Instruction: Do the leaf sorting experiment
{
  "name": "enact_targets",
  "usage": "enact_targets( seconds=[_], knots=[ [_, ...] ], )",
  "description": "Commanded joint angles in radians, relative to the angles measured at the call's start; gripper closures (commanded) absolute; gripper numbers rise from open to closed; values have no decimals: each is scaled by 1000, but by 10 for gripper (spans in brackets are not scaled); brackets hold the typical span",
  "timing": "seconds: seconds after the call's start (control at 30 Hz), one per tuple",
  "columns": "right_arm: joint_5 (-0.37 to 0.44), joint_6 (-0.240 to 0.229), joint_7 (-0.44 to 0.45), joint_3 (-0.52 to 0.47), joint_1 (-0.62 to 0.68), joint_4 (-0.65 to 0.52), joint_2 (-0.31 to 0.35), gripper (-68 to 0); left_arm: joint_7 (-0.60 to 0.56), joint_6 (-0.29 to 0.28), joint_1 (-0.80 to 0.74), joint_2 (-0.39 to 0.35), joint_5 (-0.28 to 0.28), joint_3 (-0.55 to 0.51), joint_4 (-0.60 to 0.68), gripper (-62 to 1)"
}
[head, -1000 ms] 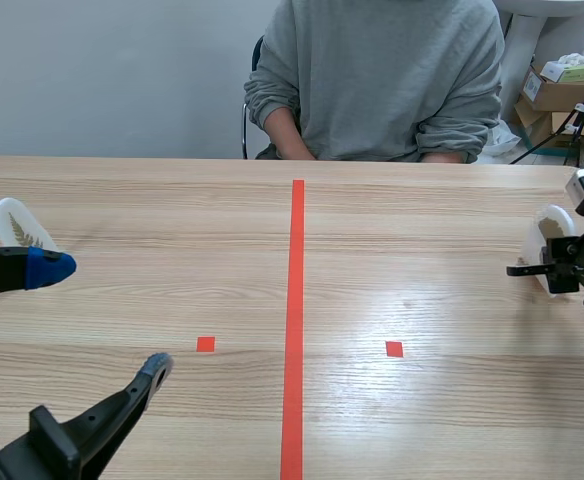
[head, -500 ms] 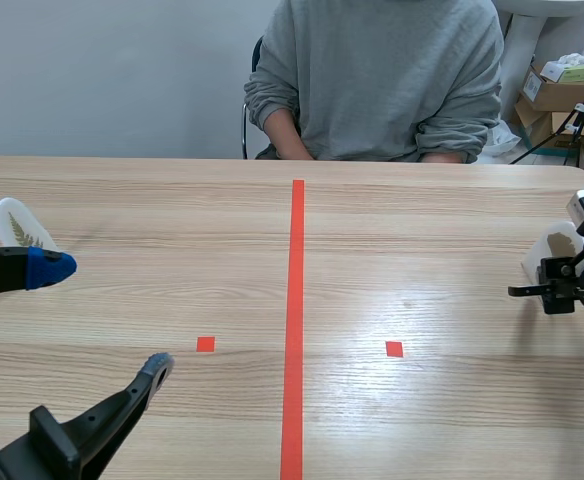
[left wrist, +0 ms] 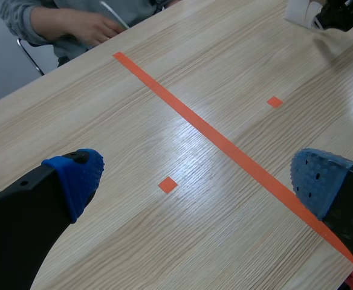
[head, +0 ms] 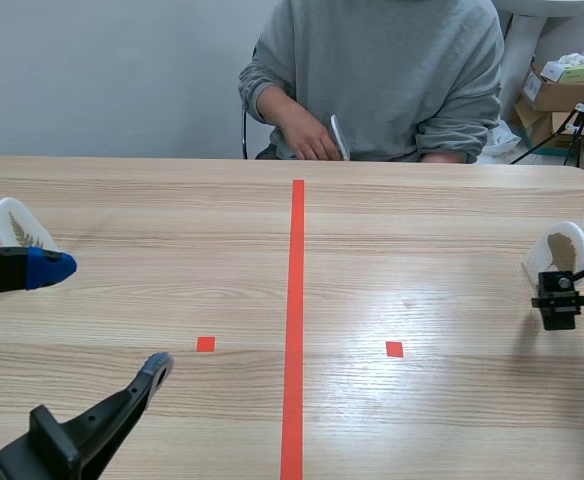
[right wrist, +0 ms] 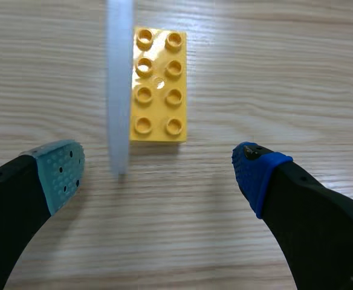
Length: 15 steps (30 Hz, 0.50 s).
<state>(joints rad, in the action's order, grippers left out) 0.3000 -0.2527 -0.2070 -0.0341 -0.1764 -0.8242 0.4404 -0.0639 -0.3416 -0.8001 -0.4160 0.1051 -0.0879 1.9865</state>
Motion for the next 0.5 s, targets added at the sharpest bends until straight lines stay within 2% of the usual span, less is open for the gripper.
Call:
enact_targets(
  seconds=[0.0, 0.07, 0.17, 0.3, 0.47],
  knots=[
    [7, -41, 15, -41, 76, -100, 20, -502, -14, 2, 5, 3, 6, -3, 4, -623],
    [16, -98, 21, -88, 176, -204, 16, -521, -14, 2, 5, 3, 6, -3, 4, -623],
    [47, -157, 35, -146, 335, -367, 13, -561, -14, 2, 5, 2, 6, -3, 4, -623],
    [99, -235, 45, -220, 539, -599, 10, -565, -14, 2, 5, 3, 6, -3, 4, -623],
    [113, -341, 43, -314, 742, -864, -37, -565, -14, 2, 6, 3, 6, -3, 4, -623]
  ],
)
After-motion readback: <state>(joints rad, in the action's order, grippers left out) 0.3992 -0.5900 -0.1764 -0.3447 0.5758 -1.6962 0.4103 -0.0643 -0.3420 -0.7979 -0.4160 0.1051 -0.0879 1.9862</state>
